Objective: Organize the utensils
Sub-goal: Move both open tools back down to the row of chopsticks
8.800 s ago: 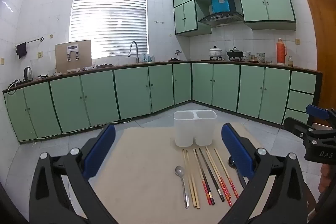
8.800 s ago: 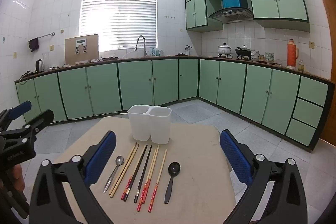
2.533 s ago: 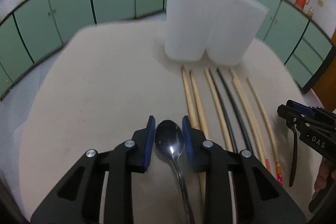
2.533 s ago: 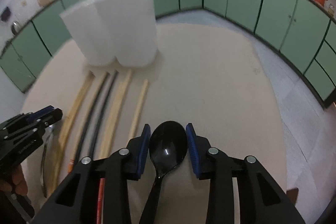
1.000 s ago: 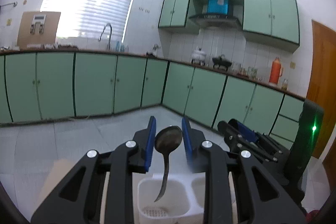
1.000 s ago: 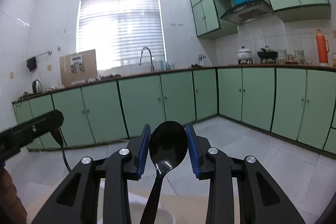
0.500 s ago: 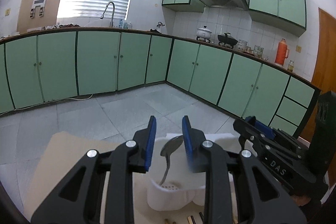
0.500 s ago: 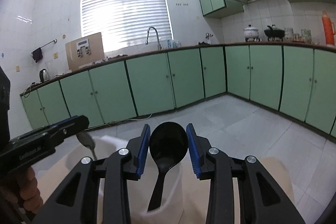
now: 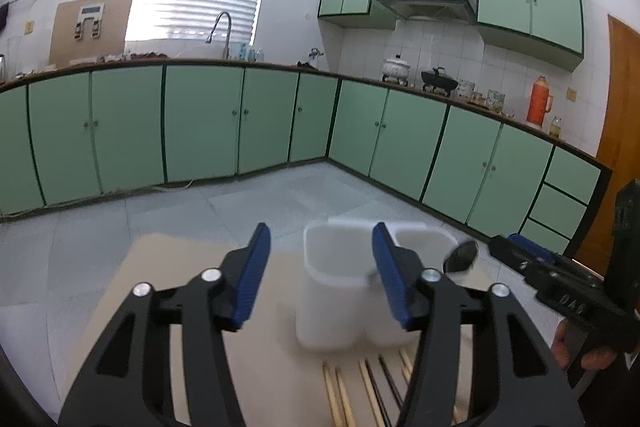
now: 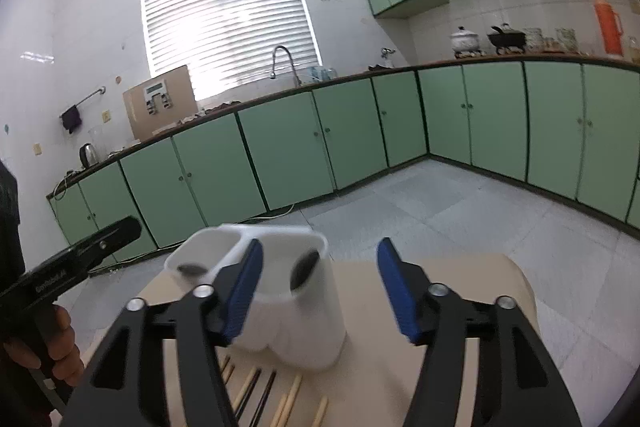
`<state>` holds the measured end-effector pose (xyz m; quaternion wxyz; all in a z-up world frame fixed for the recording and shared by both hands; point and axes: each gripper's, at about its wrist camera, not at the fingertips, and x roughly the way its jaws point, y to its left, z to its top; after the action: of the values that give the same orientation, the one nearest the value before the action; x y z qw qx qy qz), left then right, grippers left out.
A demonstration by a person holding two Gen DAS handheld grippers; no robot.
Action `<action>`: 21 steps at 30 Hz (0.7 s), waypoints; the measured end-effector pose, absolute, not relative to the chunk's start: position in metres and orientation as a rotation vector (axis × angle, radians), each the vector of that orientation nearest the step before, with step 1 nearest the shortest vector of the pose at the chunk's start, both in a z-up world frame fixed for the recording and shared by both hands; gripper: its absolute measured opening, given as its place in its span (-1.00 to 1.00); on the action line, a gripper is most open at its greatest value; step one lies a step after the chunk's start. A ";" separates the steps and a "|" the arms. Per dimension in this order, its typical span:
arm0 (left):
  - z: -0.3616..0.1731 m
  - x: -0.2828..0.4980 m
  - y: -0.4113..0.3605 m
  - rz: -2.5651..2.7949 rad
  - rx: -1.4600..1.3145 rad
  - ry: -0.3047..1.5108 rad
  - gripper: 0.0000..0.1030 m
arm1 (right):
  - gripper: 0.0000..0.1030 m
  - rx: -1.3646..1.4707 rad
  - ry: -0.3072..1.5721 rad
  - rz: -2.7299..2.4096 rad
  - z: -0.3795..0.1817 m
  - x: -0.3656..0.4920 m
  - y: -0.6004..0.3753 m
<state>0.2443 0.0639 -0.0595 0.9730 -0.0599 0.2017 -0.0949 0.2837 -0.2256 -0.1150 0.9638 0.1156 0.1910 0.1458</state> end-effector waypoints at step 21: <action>-0.146 0.124 0.075 -0.155 -0.038 0.772 0.50 | 0.77 0.210 0.744 0.171 -0.189 0.140 -0.217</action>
<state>0.1241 0.0750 -0.1460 0.9233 -0.0187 0.3762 -0.0755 0.1403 -0.2169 -0.1893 0.9227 0.1021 0.3623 0.0832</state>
